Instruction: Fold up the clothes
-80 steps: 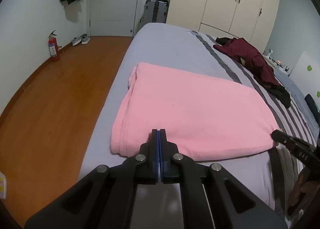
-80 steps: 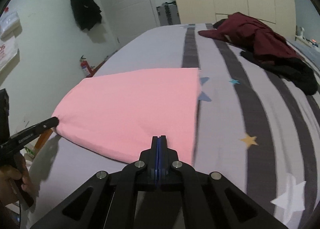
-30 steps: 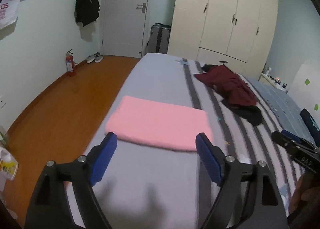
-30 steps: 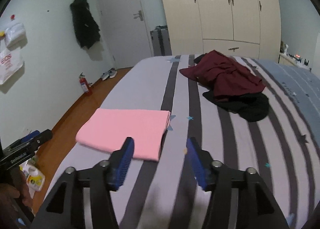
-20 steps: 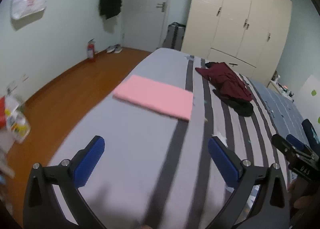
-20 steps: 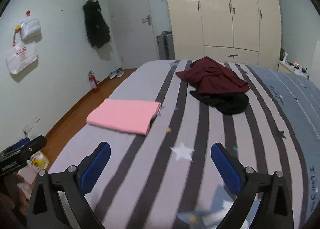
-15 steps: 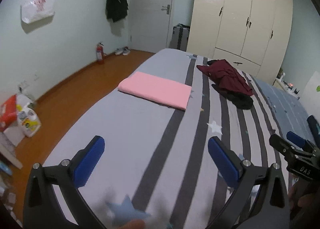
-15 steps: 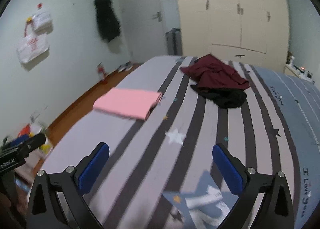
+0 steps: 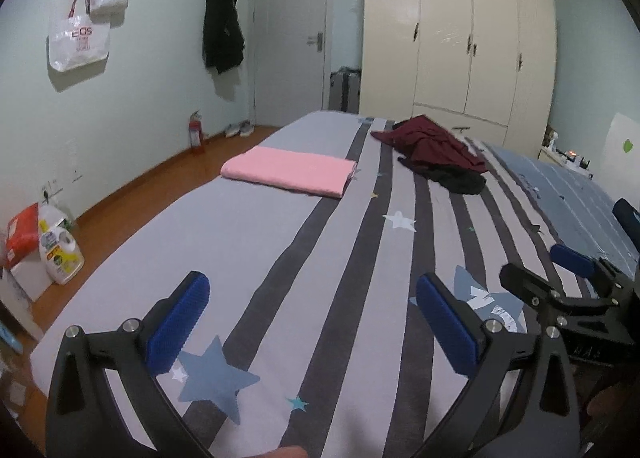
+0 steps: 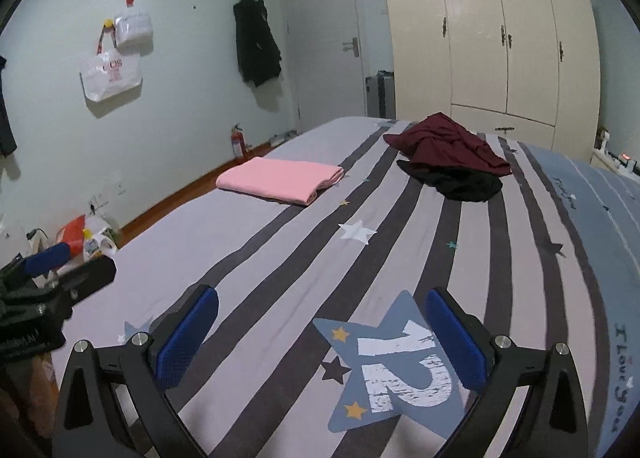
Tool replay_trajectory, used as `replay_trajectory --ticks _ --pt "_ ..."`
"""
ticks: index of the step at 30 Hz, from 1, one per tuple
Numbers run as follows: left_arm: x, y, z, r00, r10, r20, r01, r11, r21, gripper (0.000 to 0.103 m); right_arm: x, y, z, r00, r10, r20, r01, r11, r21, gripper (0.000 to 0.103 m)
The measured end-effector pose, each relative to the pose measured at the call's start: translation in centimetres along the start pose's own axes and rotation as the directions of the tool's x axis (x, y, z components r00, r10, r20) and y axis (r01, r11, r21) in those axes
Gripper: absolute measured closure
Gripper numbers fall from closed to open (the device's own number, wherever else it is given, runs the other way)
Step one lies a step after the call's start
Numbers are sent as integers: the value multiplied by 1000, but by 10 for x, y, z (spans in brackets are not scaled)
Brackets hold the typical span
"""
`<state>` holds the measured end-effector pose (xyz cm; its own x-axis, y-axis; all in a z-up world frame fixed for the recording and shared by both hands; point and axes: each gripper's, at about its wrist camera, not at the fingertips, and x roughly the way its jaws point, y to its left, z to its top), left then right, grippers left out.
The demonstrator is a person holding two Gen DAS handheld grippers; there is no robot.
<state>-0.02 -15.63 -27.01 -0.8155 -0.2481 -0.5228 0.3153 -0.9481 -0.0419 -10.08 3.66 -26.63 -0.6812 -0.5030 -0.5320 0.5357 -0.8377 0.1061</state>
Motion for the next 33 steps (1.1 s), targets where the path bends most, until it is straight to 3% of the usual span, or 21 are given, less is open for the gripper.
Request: replay_trajectory --ticks 7,14,18,21,33 --pt "-48 -6 -21 995 45 86 -46 999 11 1 -24 7 -25 996 9 94 -6 999 -33 1" --pt "-164 -16 -24 996 73 55 -71 997 -34 1 -130 28 -37 995 -27 93 30 999 -21 1" --pt "-223 -20 -20 993 96 62 -93 995 -42 1 -199 41 -27 996 -11 92 14 999 -36 1" --pt "-265 -20 -12 995 71 66 -67 995 -67 1 -241 47 -16 995 -24 97 27 999 -34 1" --pt "-360 -34 -5 992 67 105 -61 996 -63 1 -351 65 -4 989 -26 146 34 998 -48 1"
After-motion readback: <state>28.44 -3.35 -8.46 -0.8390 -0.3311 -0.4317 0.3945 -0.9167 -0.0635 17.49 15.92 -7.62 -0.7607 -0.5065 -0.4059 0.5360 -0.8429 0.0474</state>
